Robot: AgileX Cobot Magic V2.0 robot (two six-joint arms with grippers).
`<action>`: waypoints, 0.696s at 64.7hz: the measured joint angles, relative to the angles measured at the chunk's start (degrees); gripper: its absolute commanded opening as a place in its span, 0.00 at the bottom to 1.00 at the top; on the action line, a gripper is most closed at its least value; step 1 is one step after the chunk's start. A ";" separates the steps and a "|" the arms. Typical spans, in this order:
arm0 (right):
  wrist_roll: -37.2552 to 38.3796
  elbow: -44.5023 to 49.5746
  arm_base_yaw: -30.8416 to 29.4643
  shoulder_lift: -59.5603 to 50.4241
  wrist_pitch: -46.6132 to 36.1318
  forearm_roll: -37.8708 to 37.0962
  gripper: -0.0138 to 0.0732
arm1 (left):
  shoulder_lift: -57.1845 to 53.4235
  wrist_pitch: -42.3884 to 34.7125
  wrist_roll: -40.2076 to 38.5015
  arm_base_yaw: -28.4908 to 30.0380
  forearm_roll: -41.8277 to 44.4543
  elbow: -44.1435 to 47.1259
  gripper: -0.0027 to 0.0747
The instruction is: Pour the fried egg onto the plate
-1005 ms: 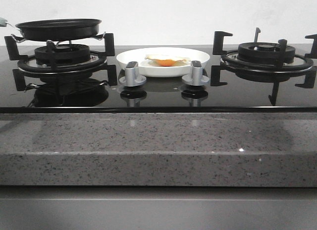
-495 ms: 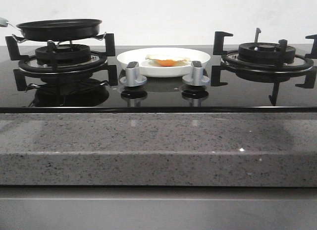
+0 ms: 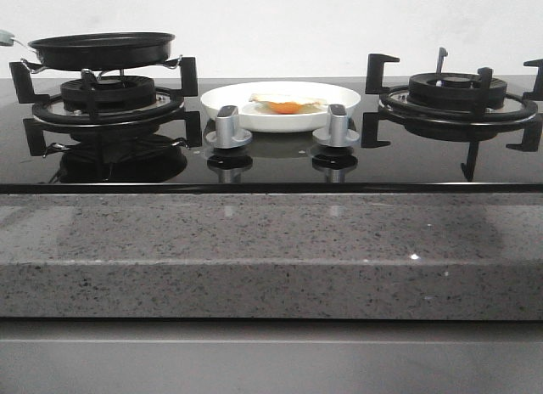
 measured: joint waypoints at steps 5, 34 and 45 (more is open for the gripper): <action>0.00 0.00 0.00 0.00 0.00 0.00 0.08 | 0.00 0.11 0.00 0.00 0.00 0.00 0.01; 0.00 0.00 0.00 0.00 0.00 0.00 0.08 | 0.00 0.11 0.00 0.00 0.00 0.00 0.01; 0.00 0.35 0.00 -0.23 -0.53 -0.60 0.08 | 0.00 0.11 0.00 0.00 0.00 0.00 0.01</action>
